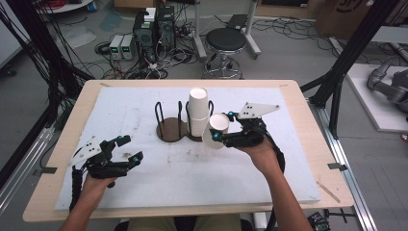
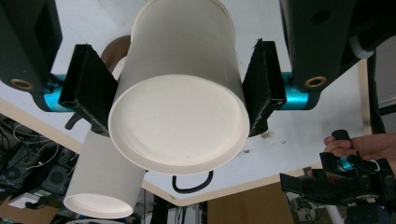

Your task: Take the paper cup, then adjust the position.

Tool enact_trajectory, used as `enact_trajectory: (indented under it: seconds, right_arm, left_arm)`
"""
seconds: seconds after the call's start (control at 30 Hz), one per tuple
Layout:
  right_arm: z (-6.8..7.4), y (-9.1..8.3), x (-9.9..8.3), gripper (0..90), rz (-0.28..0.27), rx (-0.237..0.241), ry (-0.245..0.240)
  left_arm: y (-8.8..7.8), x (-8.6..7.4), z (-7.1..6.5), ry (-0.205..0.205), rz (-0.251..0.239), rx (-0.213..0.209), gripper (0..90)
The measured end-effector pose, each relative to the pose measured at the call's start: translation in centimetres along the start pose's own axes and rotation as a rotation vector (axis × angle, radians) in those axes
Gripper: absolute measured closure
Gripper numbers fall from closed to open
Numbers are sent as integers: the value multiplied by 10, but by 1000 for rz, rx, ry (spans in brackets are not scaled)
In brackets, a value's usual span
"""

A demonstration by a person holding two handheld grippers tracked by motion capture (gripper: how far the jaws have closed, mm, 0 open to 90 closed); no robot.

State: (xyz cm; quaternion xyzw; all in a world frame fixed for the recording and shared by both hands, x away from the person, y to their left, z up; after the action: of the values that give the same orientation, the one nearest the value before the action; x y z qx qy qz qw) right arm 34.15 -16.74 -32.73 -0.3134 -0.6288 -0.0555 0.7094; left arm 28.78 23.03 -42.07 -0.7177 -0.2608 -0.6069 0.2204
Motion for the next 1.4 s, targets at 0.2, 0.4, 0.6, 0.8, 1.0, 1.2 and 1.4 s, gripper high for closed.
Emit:
enact_trajectory:
  seconds: [0.2, 0.4, 0.6, 0.8, 1.0, 1.2, 1.4]
  right_arm:
    - [5, 5, 3, 329, -4, 16, -18]
    - [9, 6, 4, 328, -5, 37, -19]
    - [11, 11, 2, 328, -10, 52, -23]
    - [12, 15, -3, 328, -10, 69, -7]
    - [20, 18, -3, 328, -17, 108, -10]
    - [26, 19, -1, 329, -15, 131, -6]
    - [30, 20, -1, 329, -18, 148, -6]
  left_arm:
    - [1, 1, -3, 19, -2, -9, 153]
    - [2, 2, -7, 48, -15, -41, 155]
    - [5, 1, -12, 42, -8, -69, 156]
    - [10, 4, -21, 34, 0, -101, 149]
    - [24, 8, -32, 58, 8, -158, 151]
    - [44, 10, -42, 97, -11, -243, 153]
    - [60, 9, -46, 106, -18, -268, 155]
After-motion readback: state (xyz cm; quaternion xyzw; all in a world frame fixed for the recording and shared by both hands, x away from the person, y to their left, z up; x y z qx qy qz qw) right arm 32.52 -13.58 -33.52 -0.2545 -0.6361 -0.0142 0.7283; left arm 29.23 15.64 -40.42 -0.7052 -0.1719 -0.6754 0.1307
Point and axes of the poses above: each handheld gripper's, and its own axes: y roughly forward along the jaws, x roughly out of its top, z roughly to its left, the point moved 2 cm from there along y, roughly forward along the jaws, and after that the axes turned 4 degrees about -z, right-handed, at the moved point
